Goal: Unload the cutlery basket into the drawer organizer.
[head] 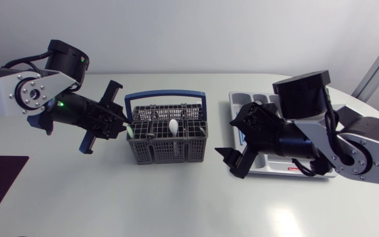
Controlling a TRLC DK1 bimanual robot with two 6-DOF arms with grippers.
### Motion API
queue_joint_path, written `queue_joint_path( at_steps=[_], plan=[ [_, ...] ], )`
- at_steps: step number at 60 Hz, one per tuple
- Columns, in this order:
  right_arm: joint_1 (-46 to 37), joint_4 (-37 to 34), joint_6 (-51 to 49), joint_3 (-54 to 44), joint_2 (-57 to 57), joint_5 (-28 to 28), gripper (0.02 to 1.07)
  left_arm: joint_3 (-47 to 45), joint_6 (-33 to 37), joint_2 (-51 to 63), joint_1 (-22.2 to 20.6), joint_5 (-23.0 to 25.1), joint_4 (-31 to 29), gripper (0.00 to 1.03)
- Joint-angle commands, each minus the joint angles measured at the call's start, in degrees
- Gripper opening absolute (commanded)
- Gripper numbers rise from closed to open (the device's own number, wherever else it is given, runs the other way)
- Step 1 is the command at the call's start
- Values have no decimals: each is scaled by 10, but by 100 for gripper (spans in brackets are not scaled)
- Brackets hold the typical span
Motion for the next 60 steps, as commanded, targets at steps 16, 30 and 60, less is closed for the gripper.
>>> queue_joint_path(
  at_steps=[16, 30, 60],
  plan=[
    [-8, 20, 6, -40, -11, 1, 102, -16, 27, 2, -4, -2, -6, 7],
    [-10, 20, 10, -48, -18, 1, 102, -14, 34, -13, -2, 0, 5, 15],
    [-23, 34, 11, -56, -13, -13, 102, -54, 89, -41, 2, 0, 48, 64]
  ],
)
